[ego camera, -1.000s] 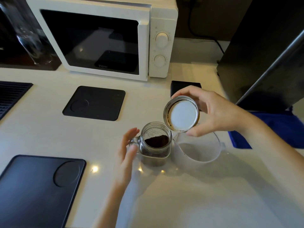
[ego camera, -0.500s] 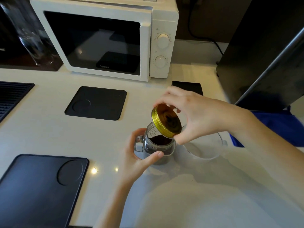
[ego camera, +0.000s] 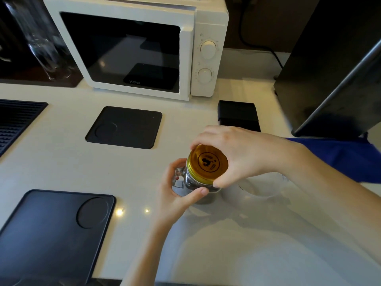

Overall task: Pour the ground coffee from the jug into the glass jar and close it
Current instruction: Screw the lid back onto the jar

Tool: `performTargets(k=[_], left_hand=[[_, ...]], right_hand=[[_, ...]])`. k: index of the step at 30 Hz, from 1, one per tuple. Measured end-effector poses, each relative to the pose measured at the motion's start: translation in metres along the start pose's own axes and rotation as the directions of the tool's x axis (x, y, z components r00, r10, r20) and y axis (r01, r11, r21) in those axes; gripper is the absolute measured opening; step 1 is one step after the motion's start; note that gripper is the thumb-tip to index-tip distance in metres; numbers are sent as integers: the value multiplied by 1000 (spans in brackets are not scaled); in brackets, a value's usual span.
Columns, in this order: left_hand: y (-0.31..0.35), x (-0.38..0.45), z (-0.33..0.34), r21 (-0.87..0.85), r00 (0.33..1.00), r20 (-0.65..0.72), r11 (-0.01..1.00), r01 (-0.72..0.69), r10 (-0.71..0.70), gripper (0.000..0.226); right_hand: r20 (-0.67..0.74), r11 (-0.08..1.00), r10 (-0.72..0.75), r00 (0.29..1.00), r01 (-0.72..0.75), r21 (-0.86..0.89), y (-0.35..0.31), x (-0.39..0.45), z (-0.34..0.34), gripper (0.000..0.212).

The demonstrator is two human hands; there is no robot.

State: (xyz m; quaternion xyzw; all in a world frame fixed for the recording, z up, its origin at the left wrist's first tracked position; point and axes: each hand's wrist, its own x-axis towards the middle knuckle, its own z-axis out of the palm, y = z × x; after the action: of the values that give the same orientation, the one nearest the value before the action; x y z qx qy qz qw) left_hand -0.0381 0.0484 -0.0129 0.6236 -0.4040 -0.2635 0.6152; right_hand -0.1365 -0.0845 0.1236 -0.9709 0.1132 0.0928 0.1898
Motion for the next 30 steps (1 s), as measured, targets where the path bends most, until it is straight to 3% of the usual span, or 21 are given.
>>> performTargets(k=[6, 14, 19, 24, 30], left_hand=[[0, 0, 0, -20, 1000, -6, 1000, 2, -3, 64], [-4, 0, 1, -32, 1000, -2, 999, -16, 16, 58], [-2, 0, 1, -33, 1000, -10, 999, -7, 7, 64], [-3, 0, 1, -23, 1000, -9, 1000, -9, 9, 64], [-3, 0, 0, -34, 1000, 9, 999, -19, 19, 66]], right_hand=[[-39, 997, 71, 997, -71, -22, -5, 0, 0, 68], [-180, 954, 141, 973, -183, -237, -19, 0, 10, 68], [-143, 977, 150, 978, -169, -134, -16, -3, 5, 63], [-173, 970, 163, 971, -190, -154, -20, -1, 7, 64], [-294, 874, 157, 943, -271, -402, -24, 0, 16, 76]])
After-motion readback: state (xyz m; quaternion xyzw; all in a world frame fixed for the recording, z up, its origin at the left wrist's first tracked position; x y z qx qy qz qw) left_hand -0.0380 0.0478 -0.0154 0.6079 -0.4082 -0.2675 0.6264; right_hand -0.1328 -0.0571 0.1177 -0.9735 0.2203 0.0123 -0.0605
